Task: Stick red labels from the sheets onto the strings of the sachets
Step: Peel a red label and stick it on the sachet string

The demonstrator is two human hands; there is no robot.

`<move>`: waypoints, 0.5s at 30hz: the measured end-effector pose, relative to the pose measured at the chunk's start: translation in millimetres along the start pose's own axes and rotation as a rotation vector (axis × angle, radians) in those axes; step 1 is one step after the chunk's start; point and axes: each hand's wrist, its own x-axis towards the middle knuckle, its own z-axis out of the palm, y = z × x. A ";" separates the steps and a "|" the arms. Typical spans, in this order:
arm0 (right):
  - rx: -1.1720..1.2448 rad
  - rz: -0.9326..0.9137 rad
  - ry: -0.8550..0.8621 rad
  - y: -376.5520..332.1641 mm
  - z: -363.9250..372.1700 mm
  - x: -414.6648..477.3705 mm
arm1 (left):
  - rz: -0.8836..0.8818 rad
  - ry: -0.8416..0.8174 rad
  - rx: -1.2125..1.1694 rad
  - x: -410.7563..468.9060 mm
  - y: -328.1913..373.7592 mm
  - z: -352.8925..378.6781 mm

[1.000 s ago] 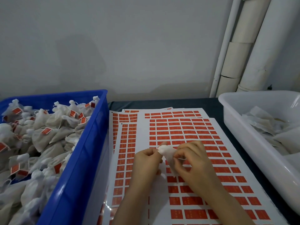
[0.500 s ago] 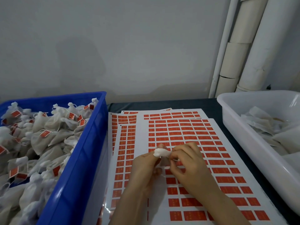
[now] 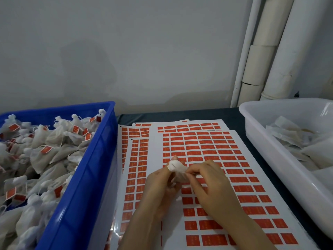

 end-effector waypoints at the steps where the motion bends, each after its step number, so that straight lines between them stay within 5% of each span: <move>1: -0.020 -0.027 -0.010 0.3 -0.2 0.2 | 0.006 0.003 -0.016 0.1 -0.4 -0.3; 8: -0.122 -0.140 -0.028 4.4 -0.2 1.2 | 0.005 -0.152 -0.136 -2.5 4.1 -0.1; 15: -0.204 -0.192 -0.069 1.1 1.8 1.9 | 0.069 -0.053 -0.027 -4.7 1.0 2.0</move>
